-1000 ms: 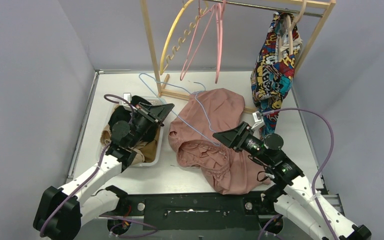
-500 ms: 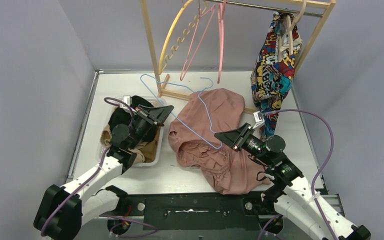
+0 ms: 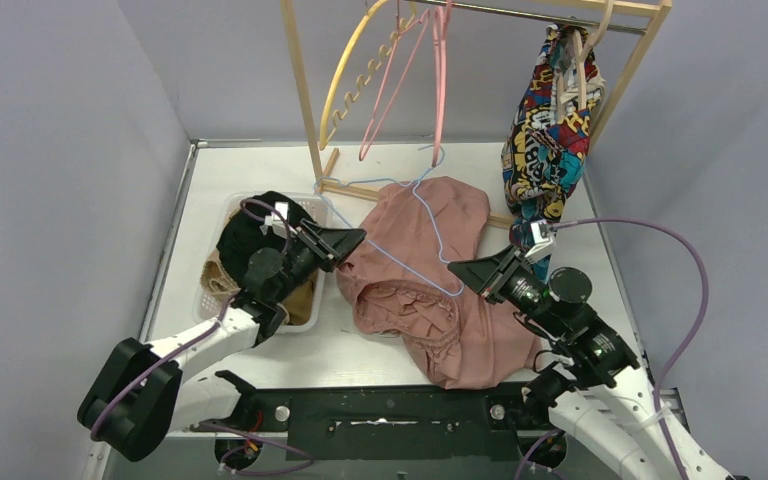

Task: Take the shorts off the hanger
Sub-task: Place the hanger on the clothes rod.

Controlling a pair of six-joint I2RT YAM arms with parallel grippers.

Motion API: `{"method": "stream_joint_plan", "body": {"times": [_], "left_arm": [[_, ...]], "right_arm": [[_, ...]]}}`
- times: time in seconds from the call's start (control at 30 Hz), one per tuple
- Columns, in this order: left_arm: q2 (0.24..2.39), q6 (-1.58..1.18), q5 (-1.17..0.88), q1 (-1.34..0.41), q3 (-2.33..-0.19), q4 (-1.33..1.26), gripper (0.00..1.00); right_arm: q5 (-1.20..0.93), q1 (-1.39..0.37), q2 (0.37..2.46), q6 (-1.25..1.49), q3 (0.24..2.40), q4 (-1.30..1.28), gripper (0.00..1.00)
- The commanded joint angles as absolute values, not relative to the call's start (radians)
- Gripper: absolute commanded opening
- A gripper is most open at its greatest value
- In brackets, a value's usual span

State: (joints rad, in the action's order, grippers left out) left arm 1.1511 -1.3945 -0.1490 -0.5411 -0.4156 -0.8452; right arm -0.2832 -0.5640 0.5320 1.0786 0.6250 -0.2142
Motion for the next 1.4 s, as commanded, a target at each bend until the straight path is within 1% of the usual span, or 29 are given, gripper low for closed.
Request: {"method": "stream_joint_plan", "body": {"times": [0.0,0.1,0.3,0.5,0.6,0.73,0.97,1.17,1.37], "left_arm": [[1.210,-1.358,-0.250,-0.553,-0.485,-0.848,0.34],[1.273,-1.372,-0.311,-0.560,-0.512,-0.863,0.42],[1.378,-1.441,-0.386,-0.587,-0.522,-0.970,0.47],[1.424,-1.426,-0.393,-0.624,-0.564,-0.971,0.49],[1.434,-1.392,-0.390,-0.644,-0.599,-0.923,0.50],[1.415,-1.298,-0.368,-0.667,-0.647,-0.804,0.50],[1.348,-1.169,-0.298,-0.688,-0.686,-0.625,0.50],[1.294,-1.057,-0.246,-0.698,-0.728,-0.479,0.50],[1.266,-1.026,-0.208,-0.699,-0.736,-0.441,0.50]], "right_arm": [[-0.169,-0.570,0.542,0.975,0.765,-0.411,0.00],[-0.134,-0.570,0.546,0.957,0.801,-0.473,0.00],[-0.075,-0.572,0.539,0.943,0.820,-0.530,0.00],[0.000,-0.572,0.555,0.896,0.863,-0.608,0.00],[0.038,-0.572,0.582,0.862,0.886,-0.651,0.00],[0.076,-0.572,0.608,0.808,0.931,-0.646,0.00],[0.229,-0.573,0.661,0.628,1.037,-0.653,0.00],[0.277,-0.573,0.704,0.485,1.111,-0.624,0.00],[0.269,-0.574,0.724,0.374,1.157,-0.583,0.00]]}}
